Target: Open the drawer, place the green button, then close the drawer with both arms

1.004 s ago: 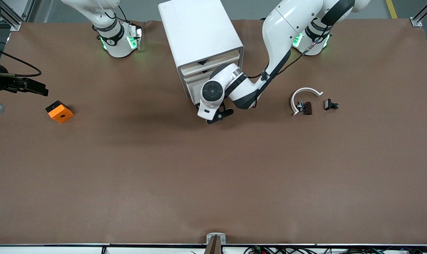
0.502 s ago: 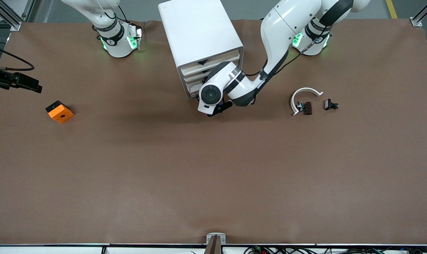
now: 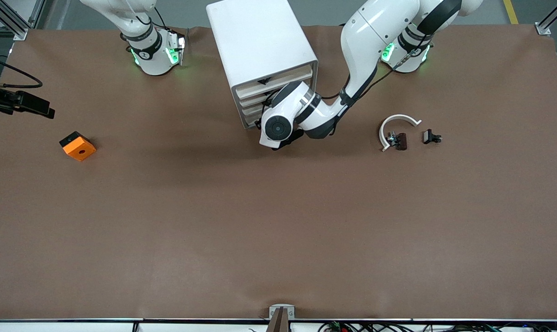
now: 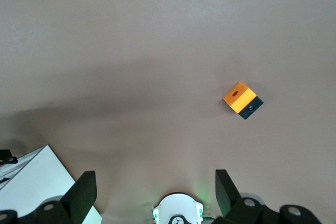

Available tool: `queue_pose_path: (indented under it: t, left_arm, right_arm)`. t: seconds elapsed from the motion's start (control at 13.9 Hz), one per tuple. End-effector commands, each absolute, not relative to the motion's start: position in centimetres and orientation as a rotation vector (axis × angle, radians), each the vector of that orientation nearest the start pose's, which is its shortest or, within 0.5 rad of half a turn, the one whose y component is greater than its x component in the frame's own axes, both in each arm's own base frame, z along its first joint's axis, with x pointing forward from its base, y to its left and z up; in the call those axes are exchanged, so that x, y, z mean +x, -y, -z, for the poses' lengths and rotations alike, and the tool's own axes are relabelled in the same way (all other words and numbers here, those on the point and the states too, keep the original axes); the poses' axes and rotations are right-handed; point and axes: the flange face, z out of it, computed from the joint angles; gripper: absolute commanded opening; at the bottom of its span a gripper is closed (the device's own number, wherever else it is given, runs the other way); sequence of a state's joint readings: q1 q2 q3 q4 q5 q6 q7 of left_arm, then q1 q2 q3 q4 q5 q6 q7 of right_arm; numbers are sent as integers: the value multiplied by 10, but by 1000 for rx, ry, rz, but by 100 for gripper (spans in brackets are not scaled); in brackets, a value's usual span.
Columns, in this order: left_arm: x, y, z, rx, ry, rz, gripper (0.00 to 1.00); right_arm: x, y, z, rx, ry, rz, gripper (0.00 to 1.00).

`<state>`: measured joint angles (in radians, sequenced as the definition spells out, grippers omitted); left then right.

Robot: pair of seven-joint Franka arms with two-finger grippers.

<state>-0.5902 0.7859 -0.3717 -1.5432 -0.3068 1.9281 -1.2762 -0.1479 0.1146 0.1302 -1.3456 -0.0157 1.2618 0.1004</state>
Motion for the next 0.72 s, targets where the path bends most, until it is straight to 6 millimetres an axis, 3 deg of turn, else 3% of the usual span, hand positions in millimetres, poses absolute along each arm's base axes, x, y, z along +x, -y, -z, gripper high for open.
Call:
queue_pose_path:
  t: [0.0, 0.29, 0.65]
  left_arm:
    - [386, 545, -214, -2775, 760, -1031, 100]
    - [409, 538, -222, -2819, 758, -949, 100]
    - [469, 499, -229, -2901, 756, -714, 100]
  right_arm:
    - [550, 20, -650, -3123, -198, -273, 100]
    - [550, 29, -649, -3111, -211, -256, 100]
    - [534, 28, -653, -3124, -219, -190, 100]
